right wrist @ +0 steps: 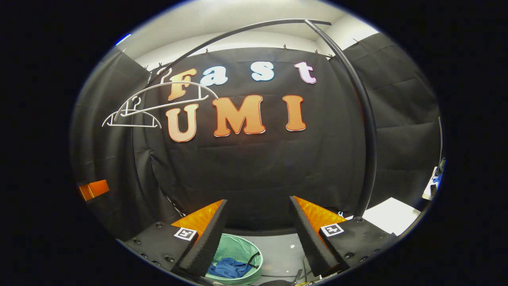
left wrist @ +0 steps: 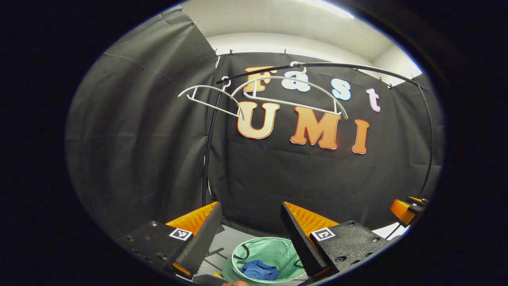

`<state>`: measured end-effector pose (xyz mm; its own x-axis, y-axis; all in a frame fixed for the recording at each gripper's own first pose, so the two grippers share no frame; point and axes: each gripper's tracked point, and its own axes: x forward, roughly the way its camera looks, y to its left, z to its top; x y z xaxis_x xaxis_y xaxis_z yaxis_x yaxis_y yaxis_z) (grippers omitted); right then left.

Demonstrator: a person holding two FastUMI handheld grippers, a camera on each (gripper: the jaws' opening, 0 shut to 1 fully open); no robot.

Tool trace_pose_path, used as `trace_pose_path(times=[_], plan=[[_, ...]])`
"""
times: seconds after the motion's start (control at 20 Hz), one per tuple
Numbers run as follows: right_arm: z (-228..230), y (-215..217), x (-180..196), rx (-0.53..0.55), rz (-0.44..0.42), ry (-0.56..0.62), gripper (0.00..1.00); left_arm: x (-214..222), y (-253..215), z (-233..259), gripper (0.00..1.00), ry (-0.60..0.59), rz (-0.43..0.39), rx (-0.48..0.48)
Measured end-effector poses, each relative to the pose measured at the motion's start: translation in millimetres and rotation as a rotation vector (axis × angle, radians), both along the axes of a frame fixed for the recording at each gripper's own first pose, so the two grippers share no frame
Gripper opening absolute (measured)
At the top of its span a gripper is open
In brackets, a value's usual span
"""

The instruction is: Grasp the clothes on the hanger with both hands and then place them into the laundry hamper below.

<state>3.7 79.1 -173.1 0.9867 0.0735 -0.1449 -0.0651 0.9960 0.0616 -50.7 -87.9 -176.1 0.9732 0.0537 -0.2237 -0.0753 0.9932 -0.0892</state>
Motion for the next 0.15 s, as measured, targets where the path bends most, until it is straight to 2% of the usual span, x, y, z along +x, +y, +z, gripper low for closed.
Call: trace_pose_path(times=[0.1, 0.15], plan=[[-1.6, -0.4, -0.8, 0.001, -0.001, 0.004, 0.98, 1.6, 0.7, -2.8, 0.94, 0.004, 0.002, 0.003], [-2.6, -0.5, -0.9, 0.005, 0.000, 0.006, 0.89, 1.4, -0.3, -3.8, 0.98, 0.007, 0.002, -0.002]])
